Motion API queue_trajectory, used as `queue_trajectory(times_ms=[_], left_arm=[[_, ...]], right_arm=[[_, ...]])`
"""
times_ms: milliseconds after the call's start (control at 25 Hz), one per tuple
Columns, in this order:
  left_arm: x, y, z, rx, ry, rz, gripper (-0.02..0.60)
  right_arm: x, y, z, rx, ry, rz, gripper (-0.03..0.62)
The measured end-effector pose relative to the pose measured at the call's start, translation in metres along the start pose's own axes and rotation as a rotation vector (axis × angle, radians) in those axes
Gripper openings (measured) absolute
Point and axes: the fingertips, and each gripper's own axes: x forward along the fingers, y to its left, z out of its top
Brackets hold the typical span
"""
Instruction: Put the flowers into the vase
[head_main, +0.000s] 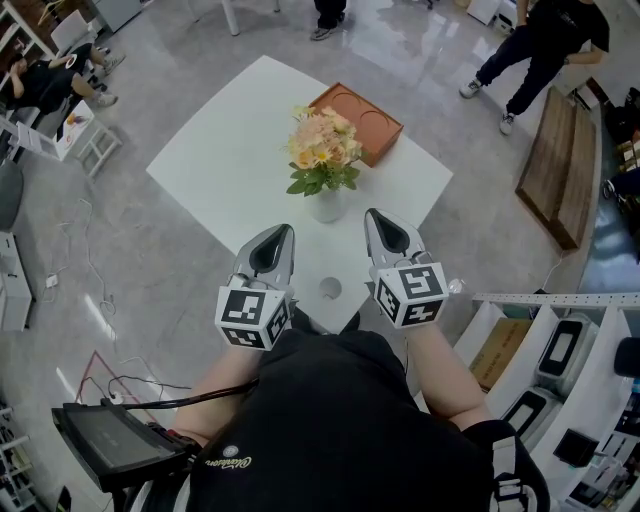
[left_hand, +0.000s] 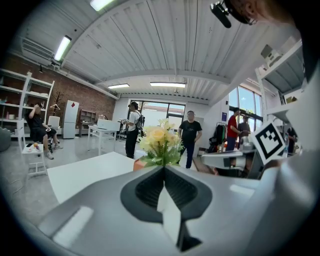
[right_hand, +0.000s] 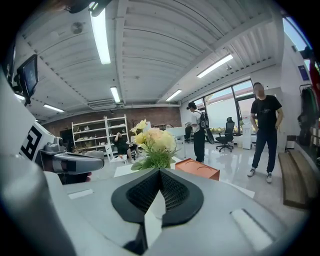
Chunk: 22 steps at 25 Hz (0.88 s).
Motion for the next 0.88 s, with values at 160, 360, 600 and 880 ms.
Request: queue_trajectory(times_ms=[160,360,600,880], left_arm=[[0.0003,0.0006,0.0001,0.001,0.0,0.001,0.008],[-0.0001,0.0002,0.0001,0.003,0.001,0.002,0.008],[0.0013,0.0007,0.0,0.004,0.002,0.005,0.008],[0.0023,0.0013,-0.0015,-0.002,0.004,0.008,0.008]], right_arm=[[0.001,0.0017,0.0001,-0.005,0.001,0.006,0.0],[0.0013,0.0021,-0.0006,-0.008,0.006,0.009,0.0],[0.0029,0.0016,-0.0017,-0.006,0.009,0.012,0.0],[0.0046,0.0028,-0.0068,-0.001,0.02,0.017,0.0]])
